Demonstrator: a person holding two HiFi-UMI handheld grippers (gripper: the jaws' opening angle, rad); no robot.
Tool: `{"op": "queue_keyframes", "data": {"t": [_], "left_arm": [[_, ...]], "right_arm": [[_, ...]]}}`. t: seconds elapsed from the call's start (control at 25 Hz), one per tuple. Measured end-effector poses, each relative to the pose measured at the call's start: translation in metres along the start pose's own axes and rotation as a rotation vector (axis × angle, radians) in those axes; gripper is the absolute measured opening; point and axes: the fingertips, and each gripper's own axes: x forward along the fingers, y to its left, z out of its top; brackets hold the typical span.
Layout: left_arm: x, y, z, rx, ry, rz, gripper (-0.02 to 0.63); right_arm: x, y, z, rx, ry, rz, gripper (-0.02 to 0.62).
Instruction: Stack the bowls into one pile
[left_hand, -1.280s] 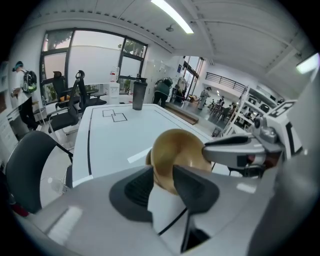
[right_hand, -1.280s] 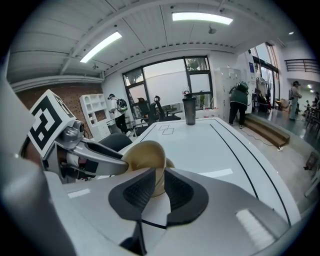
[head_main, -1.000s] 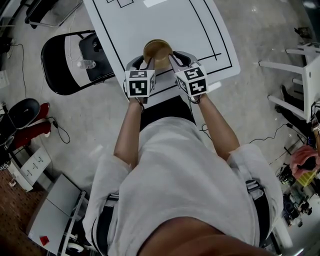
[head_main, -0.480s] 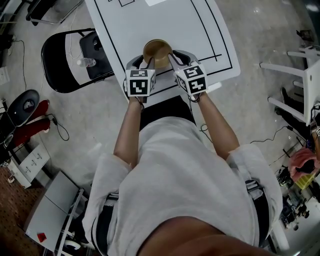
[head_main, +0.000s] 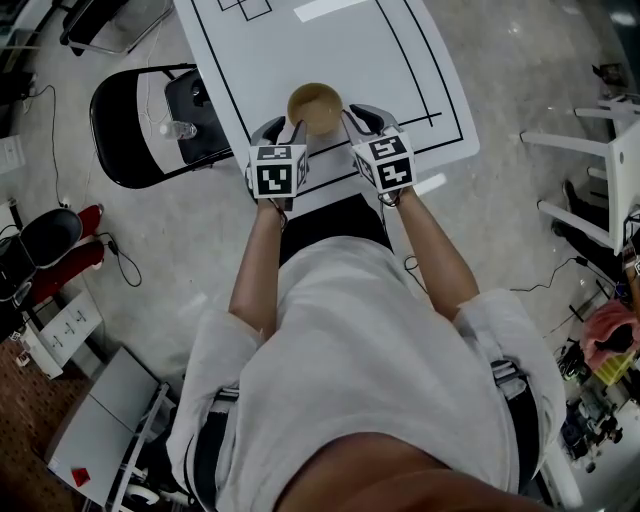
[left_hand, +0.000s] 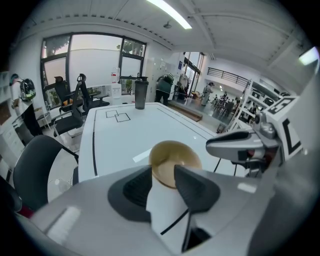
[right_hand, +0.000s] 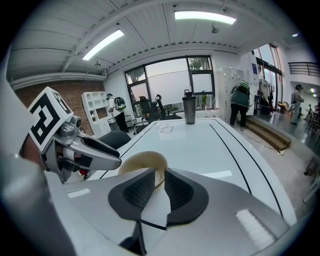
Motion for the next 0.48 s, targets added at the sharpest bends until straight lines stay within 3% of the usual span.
{"op": "queue_keyframes", "data": {"t": [0.12,0.36,0.48], "left_arm": [[-0.014,-0.004,0.005,-0.001,-0.051,0.005,0.123],[-0.056,-0.016,0.006,-0.020,-0.178,0.022,0.006],[-0.073,-0.034,0.006,-0.028,-0.229,0.030,0.003]], "right_arm": [[-0.009,0.006,0.007,-0.018,-0.031,0.000,0.034],[-0.042,0.029,0.020,-0.053,-0.096,-0.006,0.000],[-0.065,0.033,0.022,-0.078,-0.132,-0.003,0.000]]}}
